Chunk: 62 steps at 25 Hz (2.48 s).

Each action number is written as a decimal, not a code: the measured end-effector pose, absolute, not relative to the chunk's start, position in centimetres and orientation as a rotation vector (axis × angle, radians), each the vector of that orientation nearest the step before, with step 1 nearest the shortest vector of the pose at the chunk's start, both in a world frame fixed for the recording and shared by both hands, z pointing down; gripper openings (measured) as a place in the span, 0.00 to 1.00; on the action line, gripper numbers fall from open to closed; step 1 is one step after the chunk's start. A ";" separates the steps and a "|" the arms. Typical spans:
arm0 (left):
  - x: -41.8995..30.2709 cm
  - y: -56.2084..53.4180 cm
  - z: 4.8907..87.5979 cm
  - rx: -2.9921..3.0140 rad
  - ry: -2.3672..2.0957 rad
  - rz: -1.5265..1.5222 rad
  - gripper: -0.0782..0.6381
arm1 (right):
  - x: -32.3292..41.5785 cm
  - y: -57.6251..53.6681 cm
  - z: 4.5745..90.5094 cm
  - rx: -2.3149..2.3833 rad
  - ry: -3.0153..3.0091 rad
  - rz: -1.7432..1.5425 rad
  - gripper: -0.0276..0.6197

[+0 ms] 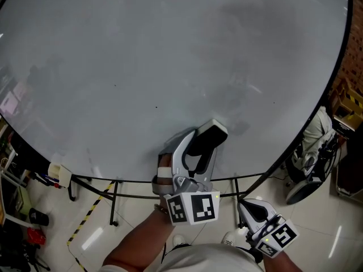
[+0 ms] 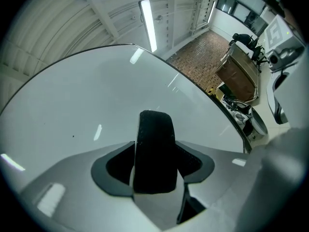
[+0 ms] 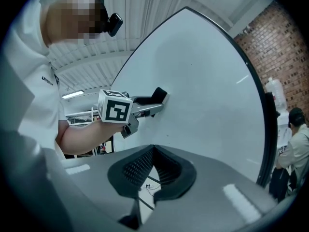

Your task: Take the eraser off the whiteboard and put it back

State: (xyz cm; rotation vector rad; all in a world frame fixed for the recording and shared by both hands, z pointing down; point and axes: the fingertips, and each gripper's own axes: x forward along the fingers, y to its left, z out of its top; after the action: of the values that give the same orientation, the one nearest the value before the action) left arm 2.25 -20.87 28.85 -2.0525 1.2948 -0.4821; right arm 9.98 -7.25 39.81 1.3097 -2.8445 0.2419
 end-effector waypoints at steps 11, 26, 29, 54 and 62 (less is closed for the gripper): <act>1.6 -19.3 29.8 -2.400 1.271 -0.330 0.48 | 9.7 -7.4 40.2 1.316 -2.845 0.259 0.05; -0.6 -15.7 31.7 -2.893 1.147 -0.020 0.48 | 7.6 -8.4 39.6 1.241 -2.892 0.296 0.05; -0.7 -14.7 32.5 -2.931 1.115 -0.016 0.48 | 7.3 -8.3 39.3 1.230 -2.904 0.290 0.05; -4.9 -8.8 36.9 -3.056 1.098 0.008 0.48 | 4.9 -7.4 38.7 1.153 -2.933 0.231 0.05; -6.4 -7.9 38.2 -3.018 1.115 -0.053 0.48 | 5.5 -7.3 38.6 1.182 -2.915 0.203 0.05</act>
State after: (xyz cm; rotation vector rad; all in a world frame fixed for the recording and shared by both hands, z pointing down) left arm -6.38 -7.93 38.18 -3.0179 1.1151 -0.0531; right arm 5.51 -7.29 38.62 1.1820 -2.9149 0.2028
